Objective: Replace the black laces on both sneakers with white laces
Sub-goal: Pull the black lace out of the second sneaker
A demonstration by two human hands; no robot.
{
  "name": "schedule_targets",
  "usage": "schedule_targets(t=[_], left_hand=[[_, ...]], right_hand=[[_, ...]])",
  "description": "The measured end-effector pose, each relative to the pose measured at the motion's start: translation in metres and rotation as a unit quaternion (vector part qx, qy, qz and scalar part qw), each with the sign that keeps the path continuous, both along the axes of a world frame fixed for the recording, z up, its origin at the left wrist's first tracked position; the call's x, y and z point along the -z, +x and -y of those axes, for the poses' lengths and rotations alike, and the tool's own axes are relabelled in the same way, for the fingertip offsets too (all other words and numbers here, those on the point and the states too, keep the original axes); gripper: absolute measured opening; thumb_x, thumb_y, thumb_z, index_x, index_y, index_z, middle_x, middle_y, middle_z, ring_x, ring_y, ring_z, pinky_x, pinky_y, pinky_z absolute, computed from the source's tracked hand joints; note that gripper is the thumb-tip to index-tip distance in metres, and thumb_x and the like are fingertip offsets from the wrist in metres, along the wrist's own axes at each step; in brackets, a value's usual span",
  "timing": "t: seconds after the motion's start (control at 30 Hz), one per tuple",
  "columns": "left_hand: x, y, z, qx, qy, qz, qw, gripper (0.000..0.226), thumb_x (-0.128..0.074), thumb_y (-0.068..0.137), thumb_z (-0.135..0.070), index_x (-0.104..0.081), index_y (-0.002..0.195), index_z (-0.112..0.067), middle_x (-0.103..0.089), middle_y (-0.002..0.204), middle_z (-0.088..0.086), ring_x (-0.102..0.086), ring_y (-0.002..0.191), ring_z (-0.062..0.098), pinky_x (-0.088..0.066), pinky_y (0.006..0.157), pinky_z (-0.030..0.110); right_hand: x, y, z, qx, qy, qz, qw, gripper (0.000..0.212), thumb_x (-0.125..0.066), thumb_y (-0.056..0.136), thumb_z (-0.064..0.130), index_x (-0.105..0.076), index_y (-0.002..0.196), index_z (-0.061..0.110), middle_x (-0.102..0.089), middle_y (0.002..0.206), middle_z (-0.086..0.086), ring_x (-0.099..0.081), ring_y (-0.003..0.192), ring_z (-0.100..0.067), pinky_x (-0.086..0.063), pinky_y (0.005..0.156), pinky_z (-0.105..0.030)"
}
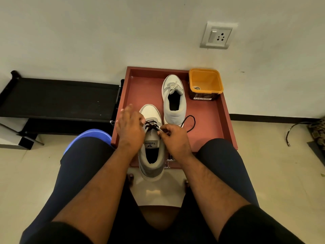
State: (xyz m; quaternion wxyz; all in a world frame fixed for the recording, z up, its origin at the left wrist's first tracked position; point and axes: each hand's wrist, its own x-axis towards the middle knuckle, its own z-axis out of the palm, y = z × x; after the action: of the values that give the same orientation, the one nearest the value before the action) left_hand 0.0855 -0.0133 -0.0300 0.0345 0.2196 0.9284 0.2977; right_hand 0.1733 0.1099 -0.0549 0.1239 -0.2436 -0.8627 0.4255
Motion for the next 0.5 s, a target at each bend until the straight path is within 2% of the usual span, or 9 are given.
schedule_targets(t=[0.03, 0.1, 0.17, 0.2, 0.27, 0.33, 0.43, 0.5], left_hand=[[-0.003, -0.003, 0.002, -0.057, 0.087, -0.005, 0.995, 0.020, -0.047, 0.089, 0.003, -0.054, 0.104, -0.008, -0.029, 0.149, 0.015, -0.029, 0.139, 0.032, -0.031, 0.112, 0.044], [-0.013, -0.010, 0.009, -0.172, 0.227, 0.006, 0.959, 0.020, -0.044, 0.090, 0.007, -0.052, 0.101, -0.007, -0.036, 0.136, 0.016, -0.044, 0.121, 0.022, -0.041, 0.101, 0.029], [-0.017, -0.018, 0.017, -0.261, 0.283, 0.017, 0.923, 0.020, -0.046, 0.093, 0.003, -0.049, 0.107, -0.011, -0.035, 0.131, 0.011, -0.047, 0.112, 0.018, -0.046, 0.094, 0.025], [-0.017, -0.020, 0.020, -0.277, 0.279, 0.018, 0.919, 0.024, -0.050, 0.094, -0.001, -0.047, 0.115, -0.012, -0.032, 0.137, 0.012, -0.047, 0.118, 0.021, -0.046, 0.094, 0.024], [-0.013, -0.018, 0.022, -0.233, 0.203, 0.001, 0.951, 0.038, -0.057, 0.093, -0.011, -0.044, 0.128, -0.014, -0.028, 0.145, 0.014, -0.041, 0.129, 0.030, -0.041, 0.097, 0.028], [-0.011, -0.007, 0.017, -0.123, 0.084, 0.002, 0.989, 0.039, -0.062, 0.089, -0.024, -0.049, 0.125, -0.016, -0.038, 0.136, 0.012, -0.041, 0.125, 0.030, -0.036, 0.095, 0.030], [-0.010, 0.007, 0.008, -0.047, -0.086, -0.005, 0.995, 0.053, -0.071, 0.080, -0.045, -0.047, 0.122, -0.022, -0.038, 0.123, 0.009, -0.043, 0.110, 0.026, -0.042, 0.090, 0.036], [-0.010, 0.004, 0.007, -0.022, -0.118, 0.012, 0.993, 0.047, -0.074, 0.080, -0.042, -0.049, 0.116, -0.024, -0.044, 0.117, 0.006, -0.047, 0.101, 0.020, -0.046, 0.087, 0.034]], right_hand=[[0.001, 0.000, -0.001, 0.008, 0.002, 0.005, 1.000, 0.021, -0.067, 0.086, 0.026, -0.074, 0.101, 0.013, -0.071, 0.092, 0.000, -0.064, 0.083, -0.013, -0.054, 0.079, -0.036], [0.002, 0.001, -0.002, 0.023, 0.000, 0.013, 1.000, 0.026, -0.066, 0.085, 0.034, -0.074, 0.098, 0.013, -0.070, 0.089, 0.000, -0.063, 0.082, -0.015, -0.054, 0.078, -0.038], [0.001, 0.003, -0.001, 0.029, -0.013, 0.015, 0.999, 0.025, -0.065, 0.086, 0.035, -0.074, 0.097, 0.014, -0.070, 0.086, 0.001, -0.064, 0.080, -0.014, -0.055, 0.077, -0.038], [0.000, 0.004, -0.001, 0.030, -0.018, 0.013, 0.999, 0.024, -0.066, 0.087, 0.033, -0.074, 0.097, 0.014, -0.070, 0.085, 0.001, -0.064, 0.079, -0.014, -0.055, 0.076, -0.038], [-0.001, 0.004, 0.001, 0.031, -0.018, 0.006, 0.999, 0.021, -0.066, 0.088, 0.030, -0.074, 0.096, 0.014, -0.071, 0.084, 0.002, -0.064, 0.078, -0.013, -0.055, 0.076, -0.038], [-0.002, 0.003, 0.003, 0.025, -0.003, 0.006, 1.000, 0.019, -0.064, 0.089, 0.028, -0.074, 0.097, 0.013, -0.071, 0.085, 0.001, -0.063, 0.079, -0.014, -0.055, 0.075, -0.037], [-0.002, 0.003, 0.002, 0.014, 0.016, 0.011, 1.000, 0.019, -0.062, 0.091, 0.025, -0.073, 0.098, 0.012, -0.071, 0.086, 0.000, -0.063, 0.078, -0.015, -0.054, 0.074, -0.037], [-0.002, 0.004, 0.001, 0.010, 0.023, 0.012, 1.000, 0.018, -0.061, 0.092, 0.024, -0.073, 0.097, 0.012, -0.071, 0.085, 0.000, -0.063, 0.077, -0.015, -0.054, 0.073, -0.036]])
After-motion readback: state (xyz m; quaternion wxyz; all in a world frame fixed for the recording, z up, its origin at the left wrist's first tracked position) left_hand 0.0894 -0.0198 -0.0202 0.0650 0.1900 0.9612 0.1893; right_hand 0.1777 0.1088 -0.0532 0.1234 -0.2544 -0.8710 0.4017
